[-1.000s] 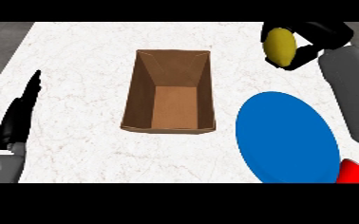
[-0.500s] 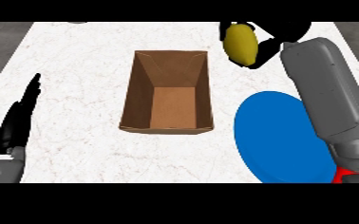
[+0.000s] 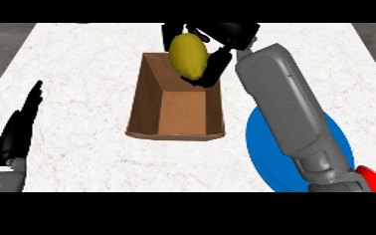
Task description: Pick the lemon from the plate and place it in the cardboard box
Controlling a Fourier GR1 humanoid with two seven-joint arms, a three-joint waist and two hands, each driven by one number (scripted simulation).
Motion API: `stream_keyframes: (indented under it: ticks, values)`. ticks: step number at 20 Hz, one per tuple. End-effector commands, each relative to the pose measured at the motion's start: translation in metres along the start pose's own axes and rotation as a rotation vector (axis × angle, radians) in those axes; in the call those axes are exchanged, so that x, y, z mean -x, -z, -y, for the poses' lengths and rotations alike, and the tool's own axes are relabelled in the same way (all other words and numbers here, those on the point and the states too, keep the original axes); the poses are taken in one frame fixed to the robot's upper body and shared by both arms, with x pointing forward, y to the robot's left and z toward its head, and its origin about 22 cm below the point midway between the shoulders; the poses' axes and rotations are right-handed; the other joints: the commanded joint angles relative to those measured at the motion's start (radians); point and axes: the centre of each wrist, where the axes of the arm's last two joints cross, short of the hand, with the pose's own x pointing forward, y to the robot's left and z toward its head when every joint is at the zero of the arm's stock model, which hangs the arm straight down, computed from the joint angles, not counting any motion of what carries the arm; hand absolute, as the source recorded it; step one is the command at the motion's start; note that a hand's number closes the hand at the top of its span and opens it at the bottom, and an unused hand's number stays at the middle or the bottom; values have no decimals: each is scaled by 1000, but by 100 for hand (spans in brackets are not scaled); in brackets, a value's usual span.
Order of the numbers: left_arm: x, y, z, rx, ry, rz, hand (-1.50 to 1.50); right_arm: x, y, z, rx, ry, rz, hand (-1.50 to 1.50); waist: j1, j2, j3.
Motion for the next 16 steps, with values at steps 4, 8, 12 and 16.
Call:
stream_keyframes:
  ticks: [4,8,12,16]
  values:
    - [-10,-5,16,17,-6,21,0,-9,40,-49,-33,34,-45,150,23,5,0]
    - [-16,4,-3,9,2,21,0,-11,53,-59,-47,21,-91,150,19,6,0]
    - [-28,24,8,33,9,47,0,7,55,-84,4,-36,-185,150,44,16,-1]
    - [-21,9,32,63,-15,50,0,0,56,-101,-95,95,-321,-150,59,12,-1]
